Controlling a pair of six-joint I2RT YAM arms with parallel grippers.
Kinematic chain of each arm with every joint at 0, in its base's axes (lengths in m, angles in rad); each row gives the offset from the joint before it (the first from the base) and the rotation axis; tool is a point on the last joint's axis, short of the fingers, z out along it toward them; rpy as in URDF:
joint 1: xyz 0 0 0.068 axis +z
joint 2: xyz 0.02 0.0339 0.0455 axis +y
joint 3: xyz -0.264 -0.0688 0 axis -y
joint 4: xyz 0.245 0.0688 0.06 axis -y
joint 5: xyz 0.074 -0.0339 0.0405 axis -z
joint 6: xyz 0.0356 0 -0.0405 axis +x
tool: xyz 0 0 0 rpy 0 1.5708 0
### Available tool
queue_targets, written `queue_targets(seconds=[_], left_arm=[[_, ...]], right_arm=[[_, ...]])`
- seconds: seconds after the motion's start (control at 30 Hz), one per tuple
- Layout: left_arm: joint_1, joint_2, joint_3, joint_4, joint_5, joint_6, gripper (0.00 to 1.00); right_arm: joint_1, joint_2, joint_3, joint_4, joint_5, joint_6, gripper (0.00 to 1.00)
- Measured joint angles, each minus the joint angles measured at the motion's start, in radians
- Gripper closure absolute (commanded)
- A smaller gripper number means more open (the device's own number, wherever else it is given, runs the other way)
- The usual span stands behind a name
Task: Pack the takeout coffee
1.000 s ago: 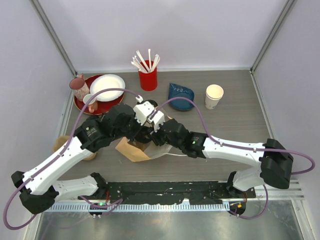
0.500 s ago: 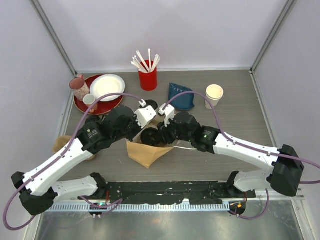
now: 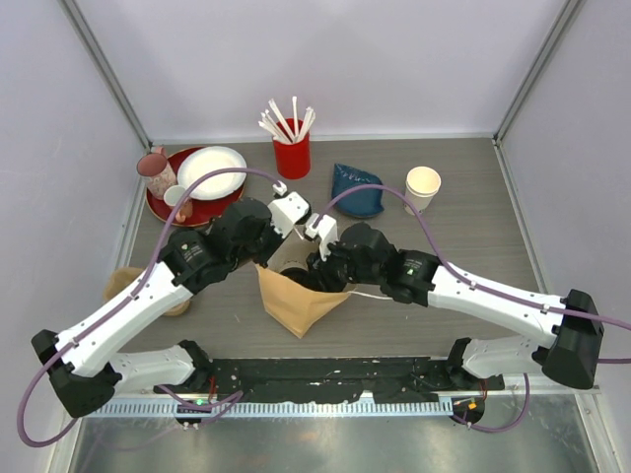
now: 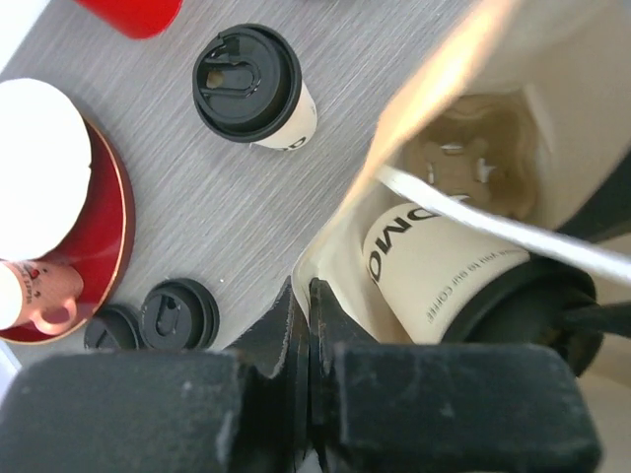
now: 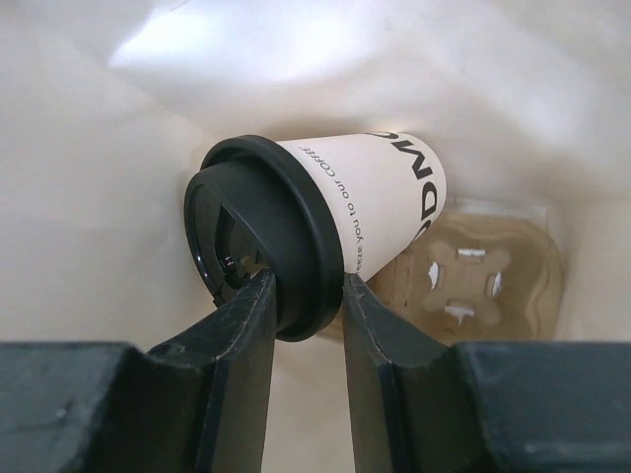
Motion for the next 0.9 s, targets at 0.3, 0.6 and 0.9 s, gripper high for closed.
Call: queue_targets(seconds=[0.3,0.6,0.9], left_arm=[[0.042,0.018,0.010,0.007,0.018,-0.024,1.00],[0.008,0.018,0.034,0.007,0.033,0.011,0.92],[0.005,0.023,0.051,-0.032,0.032,0.021,1.00]], right_arm=[[-0.025,-0.019,0.044,-0.105,0.000,0.019,0.99],[-0.025,0.034,0.154,-0.156,0.080,0.072,0.99],[-0.032,0.131,0.232,-0.187,0.142,0.112,0.99]])
